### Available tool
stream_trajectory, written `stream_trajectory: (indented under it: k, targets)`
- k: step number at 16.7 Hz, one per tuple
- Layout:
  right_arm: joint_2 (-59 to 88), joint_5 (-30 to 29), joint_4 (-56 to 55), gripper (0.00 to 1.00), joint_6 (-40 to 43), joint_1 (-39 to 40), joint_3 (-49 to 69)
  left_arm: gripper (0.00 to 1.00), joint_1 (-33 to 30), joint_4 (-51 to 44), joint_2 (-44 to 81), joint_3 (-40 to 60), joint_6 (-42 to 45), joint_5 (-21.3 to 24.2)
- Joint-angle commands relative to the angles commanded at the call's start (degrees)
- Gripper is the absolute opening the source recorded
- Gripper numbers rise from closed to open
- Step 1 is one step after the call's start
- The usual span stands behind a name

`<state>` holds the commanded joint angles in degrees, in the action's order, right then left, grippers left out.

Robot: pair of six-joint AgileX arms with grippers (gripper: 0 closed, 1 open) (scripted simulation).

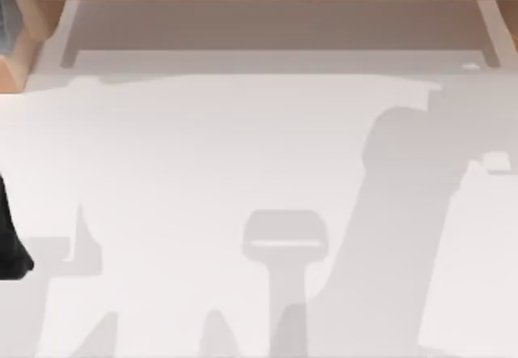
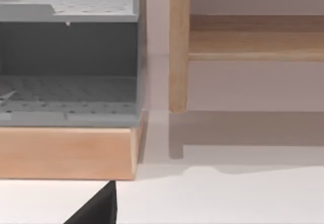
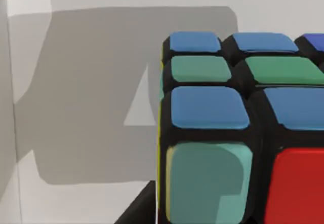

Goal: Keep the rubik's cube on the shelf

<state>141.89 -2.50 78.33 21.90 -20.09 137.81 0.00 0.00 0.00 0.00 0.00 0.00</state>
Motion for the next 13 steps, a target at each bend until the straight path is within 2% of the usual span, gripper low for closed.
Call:
stream_trajectory:
  k: [4,13]
  targets:
    - [1.9,5.9,-3.3,0.00,-2.4,-1.8,1.8,1.00,0.0,0.0,0.0,0.0,0.0,0.0]
    - [-3.3,6.1,-3.0,0.00,-4.3,-1.5,-2.0,1.00,0.0,0.0,0.0,0.0,0.0,0.0]
